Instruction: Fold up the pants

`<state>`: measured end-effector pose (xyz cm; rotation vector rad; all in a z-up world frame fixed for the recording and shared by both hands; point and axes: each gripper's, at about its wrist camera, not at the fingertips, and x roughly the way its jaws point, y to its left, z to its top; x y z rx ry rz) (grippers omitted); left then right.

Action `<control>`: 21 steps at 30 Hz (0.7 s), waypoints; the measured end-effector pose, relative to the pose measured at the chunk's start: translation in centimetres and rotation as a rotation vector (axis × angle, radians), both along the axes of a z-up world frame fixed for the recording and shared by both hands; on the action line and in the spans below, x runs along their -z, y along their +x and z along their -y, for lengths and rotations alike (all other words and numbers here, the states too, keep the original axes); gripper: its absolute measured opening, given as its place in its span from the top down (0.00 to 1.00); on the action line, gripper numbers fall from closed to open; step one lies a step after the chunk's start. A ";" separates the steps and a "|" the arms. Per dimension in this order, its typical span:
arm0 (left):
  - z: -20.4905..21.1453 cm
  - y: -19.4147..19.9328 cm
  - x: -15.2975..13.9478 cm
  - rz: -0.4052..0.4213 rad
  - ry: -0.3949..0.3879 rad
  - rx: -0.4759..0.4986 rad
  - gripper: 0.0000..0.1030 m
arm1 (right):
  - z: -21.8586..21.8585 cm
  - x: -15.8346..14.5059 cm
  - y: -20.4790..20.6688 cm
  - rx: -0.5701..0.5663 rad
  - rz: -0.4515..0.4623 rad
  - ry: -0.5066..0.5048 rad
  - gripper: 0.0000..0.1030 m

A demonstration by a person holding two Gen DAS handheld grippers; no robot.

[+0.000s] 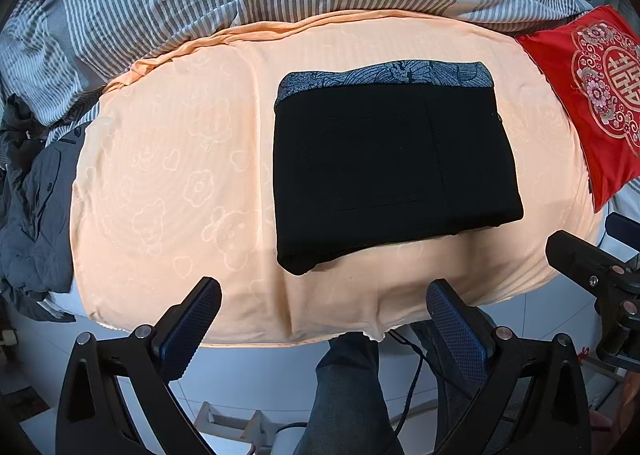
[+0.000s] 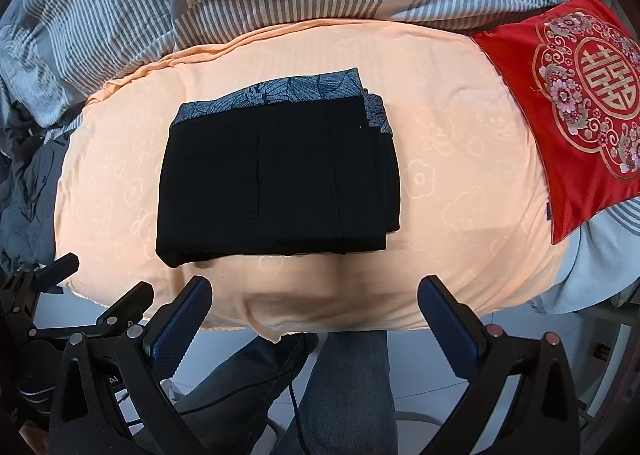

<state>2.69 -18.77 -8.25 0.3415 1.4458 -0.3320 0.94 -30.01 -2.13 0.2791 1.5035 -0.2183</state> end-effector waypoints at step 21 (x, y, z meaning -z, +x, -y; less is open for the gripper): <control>0.0 -0.1 -0.1 0.013 0.007 0.004 0.00 | -0.5 0.2 0.0 -0.008 -0.010 -0.004 0.00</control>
